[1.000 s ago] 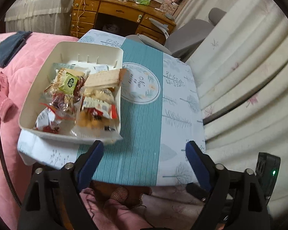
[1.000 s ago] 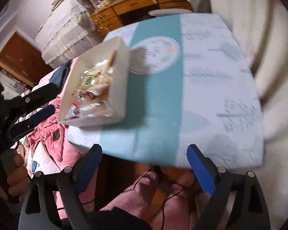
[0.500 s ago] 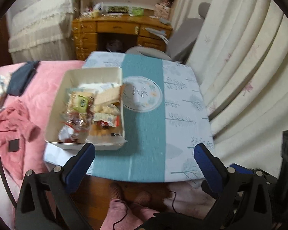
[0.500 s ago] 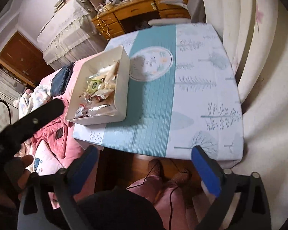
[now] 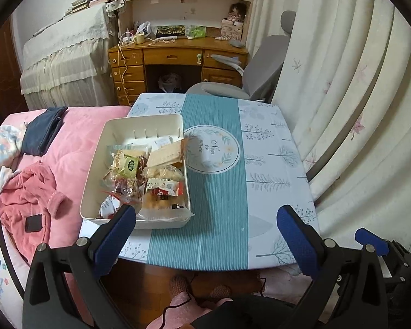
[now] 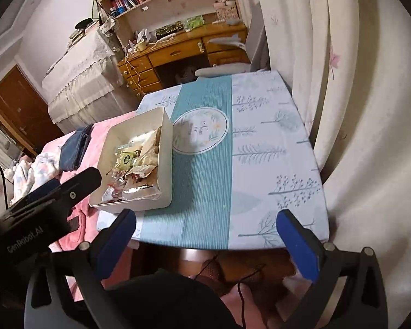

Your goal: Organize snacks

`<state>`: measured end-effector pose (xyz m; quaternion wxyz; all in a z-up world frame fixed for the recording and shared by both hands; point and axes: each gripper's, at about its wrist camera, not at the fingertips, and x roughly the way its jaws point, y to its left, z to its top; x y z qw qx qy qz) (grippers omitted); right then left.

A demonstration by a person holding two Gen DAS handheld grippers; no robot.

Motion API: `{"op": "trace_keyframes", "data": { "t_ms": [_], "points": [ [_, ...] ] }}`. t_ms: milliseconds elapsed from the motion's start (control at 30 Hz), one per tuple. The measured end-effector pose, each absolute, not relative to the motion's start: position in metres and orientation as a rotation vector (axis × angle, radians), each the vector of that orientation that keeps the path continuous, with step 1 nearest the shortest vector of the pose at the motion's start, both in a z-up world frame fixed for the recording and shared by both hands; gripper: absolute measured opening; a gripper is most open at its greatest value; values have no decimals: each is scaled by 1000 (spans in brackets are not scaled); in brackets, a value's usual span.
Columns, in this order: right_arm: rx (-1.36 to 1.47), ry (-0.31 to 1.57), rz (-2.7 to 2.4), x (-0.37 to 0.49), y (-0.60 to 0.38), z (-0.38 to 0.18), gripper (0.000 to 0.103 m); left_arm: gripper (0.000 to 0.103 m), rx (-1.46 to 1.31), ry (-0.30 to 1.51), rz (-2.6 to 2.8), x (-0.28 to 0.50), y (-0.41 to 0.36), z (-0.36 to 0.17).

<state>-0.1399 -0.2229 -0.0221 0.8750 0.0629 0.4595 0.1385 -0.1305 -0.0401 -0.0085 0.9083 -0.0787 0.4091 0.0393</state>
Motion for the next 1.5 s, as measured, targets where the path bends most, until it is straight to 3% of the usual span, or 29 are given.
{"op": "trace_keyframes", "data": {
  "t_ms": [1500],
  "points": [
    [158,1028,288,-140,-243,-44,103,102,-109,853,93,-135,-68,-16]
  ]
}}
